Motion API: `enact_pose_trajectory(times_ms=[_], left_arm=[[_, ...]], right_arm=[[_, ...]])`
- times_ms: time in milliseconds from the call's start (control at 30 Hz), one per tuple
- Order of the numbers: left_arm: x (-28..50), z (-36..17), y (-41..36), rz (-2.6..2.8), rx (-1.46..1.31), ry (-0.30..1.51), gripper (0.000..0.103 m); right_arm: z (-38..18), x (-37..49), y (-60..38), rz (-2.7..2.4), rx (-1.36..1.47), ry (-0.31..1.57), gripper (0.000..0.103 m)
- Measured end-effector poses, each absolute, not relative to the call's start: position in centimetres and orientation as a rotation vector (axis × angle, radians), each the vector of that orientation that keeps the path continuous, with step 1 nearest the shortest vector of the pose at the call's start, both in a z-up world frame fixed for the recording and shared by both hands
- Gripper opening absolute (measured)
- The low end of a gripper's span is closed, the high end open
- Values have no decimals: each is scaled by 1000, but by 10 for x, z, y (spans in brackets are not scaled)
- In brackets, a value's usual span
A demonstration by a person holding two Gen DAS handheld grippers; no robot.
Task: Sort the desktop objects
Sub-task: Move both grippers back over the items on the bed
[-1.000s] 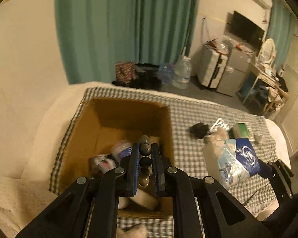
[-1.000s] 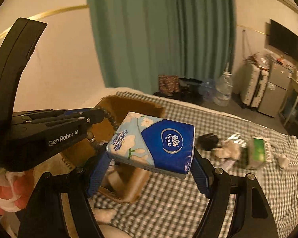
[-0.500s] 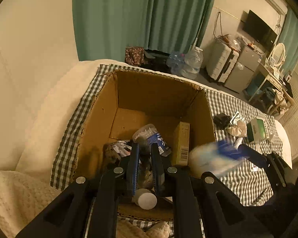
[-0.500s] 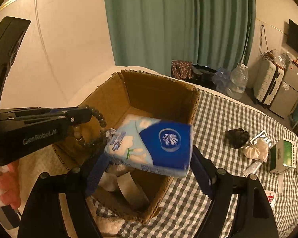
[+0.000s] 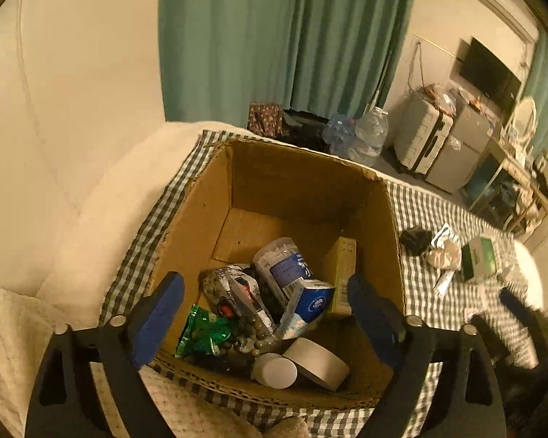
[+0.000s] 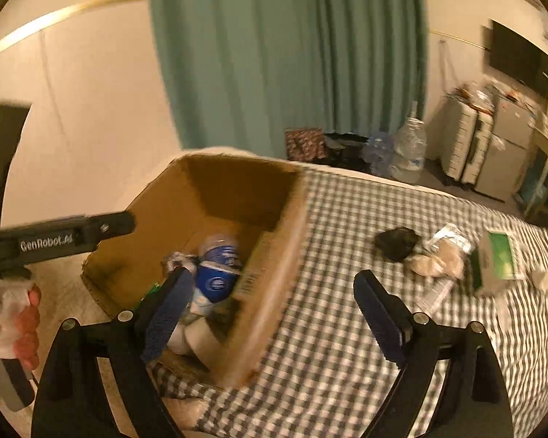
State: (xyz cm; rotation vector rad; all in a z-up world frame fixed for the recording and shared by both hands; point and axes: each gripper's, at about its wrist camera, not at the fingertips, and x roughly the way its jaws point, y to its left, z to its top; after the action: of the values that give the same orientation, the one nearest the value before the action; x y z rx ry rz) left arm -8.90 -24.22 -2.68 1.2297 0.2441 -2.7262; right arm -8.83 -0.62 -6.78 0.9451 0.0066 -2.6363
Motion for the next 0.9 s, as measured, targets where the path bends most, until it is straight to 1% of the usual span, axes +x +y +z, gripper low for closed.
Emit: enact_pose_trajectory(times_ms=[33, 133, 200, 267, 333, 533, 700, 800, 900], left_arm=[[-87, -29, -233, -2731, 1233, 198, 96], [-83, -32, -212, -2743, 1258, 148, 96], [-78, -32, -199, -2756, 1257, 155, 96], [-74, -32, -184, -2770, 1251, 175, 99], [-69, -33, -161, -2801, 1238, 182, 100], [-61, -39, -83, -2915, 1226, 96, 100], [-64, -60, -18, -2980, 1245, 1, 101], [-75, -84, 11, -2951, 1237, -41, 101], [-92, -111, 25, -2915, 1259, -12, 101]], right_arm=[[-67, -86, 3, -2657, 940, -7, 90], [-68, -81, 45, -2709, 972, -72, 90], [-69, -75, 78, -2758, 987, -101, 90], [-70, -69, 108, -2807, 997, -127, 90], [-70, -63, 131, -2841, 996, -156, 90], [-83, -48, 191, -2929, 1028, -150, 90], [-105, -48, 220, -2928, 1086, -192, 90], [-123, -53, 228, -2923, 1115, -166, 90], [-141, -59, 229, -2909, 1140, -126, 90]])
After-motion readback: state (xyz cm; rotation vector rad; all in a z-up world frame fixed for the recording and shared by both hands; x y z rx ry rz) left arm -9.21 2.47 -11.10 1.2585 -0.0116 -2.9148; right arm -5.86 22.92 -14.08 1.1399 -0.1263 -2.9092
